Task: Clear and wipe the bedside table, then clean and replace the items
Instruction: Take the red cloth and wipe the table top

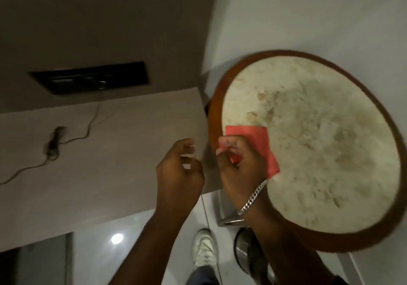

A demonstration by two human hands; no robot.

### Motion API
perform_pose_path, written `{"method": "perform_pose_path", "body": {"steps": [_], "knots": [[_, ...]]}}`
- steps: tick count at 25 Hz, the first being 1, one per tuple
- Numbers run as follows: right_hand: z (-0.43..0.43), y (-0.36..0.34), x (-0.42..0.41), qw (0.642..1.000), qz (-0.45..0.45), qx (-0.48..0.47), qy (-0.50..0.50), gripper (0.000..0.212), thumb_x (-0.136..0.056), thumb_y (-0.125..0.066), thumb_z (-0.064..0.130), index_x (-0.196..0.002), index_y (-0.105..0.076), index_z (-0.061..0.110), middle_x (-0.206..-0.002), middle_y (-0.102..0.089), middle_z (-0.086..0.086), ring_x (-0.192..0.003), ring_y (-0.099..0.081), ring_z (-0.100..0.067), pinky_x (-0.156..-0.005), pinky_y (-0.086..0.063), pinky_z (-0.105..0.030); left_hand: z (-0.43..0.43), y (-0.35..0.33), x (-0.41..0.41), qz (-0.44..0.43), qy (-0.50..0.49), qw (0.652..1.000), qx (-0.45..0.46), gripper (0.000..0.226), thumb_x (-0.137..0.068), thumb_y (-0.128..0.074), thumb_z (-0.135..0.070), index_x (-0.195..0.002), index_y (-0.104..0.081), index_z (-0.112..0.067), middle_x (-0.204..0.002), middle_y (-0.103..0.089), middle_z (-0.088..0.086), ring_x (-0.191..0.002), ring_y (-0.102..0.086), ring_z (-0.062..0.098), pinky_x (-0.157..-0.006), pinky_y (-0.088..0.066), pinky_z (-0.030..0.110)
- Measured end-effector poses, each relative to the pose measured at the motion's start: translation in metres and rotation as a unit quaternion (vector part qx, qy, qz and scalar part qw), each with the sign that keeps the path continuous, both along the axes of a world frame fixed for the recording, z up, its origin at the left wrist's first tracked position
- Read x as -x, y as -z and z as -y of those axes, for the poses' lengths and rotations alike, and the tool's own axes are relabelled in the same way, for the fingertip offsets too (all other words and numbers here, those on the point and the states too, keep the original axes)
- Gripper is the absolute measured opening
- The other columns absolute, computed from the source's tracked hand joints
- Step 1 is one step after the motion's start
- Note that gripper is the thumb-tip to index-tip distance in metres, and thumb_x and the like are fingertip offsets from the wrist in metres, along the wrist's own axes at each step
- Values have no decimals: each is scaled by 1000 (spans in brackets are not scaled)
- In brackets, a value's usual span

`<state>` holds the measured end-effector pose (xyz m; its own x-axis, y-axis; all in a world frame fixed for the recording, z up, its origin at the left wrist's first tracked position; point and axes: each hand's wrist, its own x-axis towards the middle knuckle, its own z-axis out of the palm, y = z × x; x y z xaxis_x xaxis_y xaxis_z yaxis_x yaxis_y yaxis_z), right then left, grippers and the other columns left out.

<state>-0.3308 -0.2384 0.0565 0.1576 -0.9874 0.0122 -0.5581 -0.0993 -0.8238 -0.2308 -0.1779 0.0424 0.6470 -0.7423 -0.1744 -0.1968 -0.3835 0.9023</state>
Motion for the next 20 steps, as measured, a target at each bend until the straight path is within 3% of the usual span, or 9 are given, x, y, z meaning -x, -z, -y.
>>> {"method": "perform_pose_path", "body": {"steps": [3,6,9,11,14,15,17,18,20], "knots": [[33,15,60,986,-120,31,114,35,-77,-65,17,-112,-60,13,-110,-64,-10,-102,-57,-28,-87,-50,-43,40,23,52,-26,66,995,-64,15,-85,-69,-27,-86,-58,-37,-77,-65,-14,-69,-64,-2,-57,-47,7],[48,33,83,976,-137,-86,143,52,-82,-63,34,-128,-45,15,-120,-59,-11,-111,-55,-30,-92,-49,-48,54,43,80,30,89,990,-102,25,-84,-68,-30,-107,-61,-22,-94,-65,-4,-84,-63,11,-71,-50,20],[44,43,75,979,-63,-154,119,63,-85,-65,30,-138,-34,18,-99,-64,1,-96,-64,-18,-81,-53,-32,47,51,79,12,61,996,-70,39,-84,-64,-15,-123,-57,-16,-108,-63,4,-96,-60,21,-83,-53,35],[34,48,54,988,-36,-133,68,66,-85,-66,25,-141,-31,23,-80,-56,17,-75,-60,6,-63,-45,-8,31,57,56,-2,34,999,-22,36,-86,-61,-13,-122,-58,-15,-109,-64,2,-95,-62,17,-80,-54,24],[13,66,0,994,19,-109,-20,67,-82,-70,22,-138,-34,30,-91,-53,19,-79,-53,6,-64,-40,-2,0,76,-8,42,-10,999,32,37,-88,-56,-22,-124,-56,-16,-107,-64,-1,-91,-62,5,-68,-48,7],[5,77,-20,993,24,-112,-35,66,-81,-70,21,-137,-36,29,-92,-51,17,-82,-53,-1,-69,-41,-6,-12,87,-33,62,-21,997,27,40,-87,-55,-21,-127,-55,-14,-110,-65,1,-94,-63,6,-73,-49,9],[-5,102,-54,988,20,-149,-44,62,-80,-71,13,-135,-41,18,-90,-52,10,-86,-51,-11,-76,-45,-21,-39,118,-87,115,-10,993,-39,49,-84,-53,-14,-132,-52,-5,-123,-62,15,-112,-61,26,-94,-51,32],[-9,116,-65,984,2,-172,-49,57,-79,-70,7,-131,-45,10,-90,-56,4,-88,-53,-17,-83,-47,-27,-52,136,-111,154,27,983,-100,56,-81,-50,-15,-135,-49,0,-133,-56,22,-124,-53,37,-104,-44,42],[-18,145,-76,980,-136,-131,-63,51,-79,-66,15,-127,-51,4,-109,-64,-13,-104,-58,-29,-95,-44,-36,-82,170,-152,242,136,938,-207,70,-83,-44,-28,-147,-34,-2,-156,-31,20,-145,-25,40,-118,-22,50]]}}
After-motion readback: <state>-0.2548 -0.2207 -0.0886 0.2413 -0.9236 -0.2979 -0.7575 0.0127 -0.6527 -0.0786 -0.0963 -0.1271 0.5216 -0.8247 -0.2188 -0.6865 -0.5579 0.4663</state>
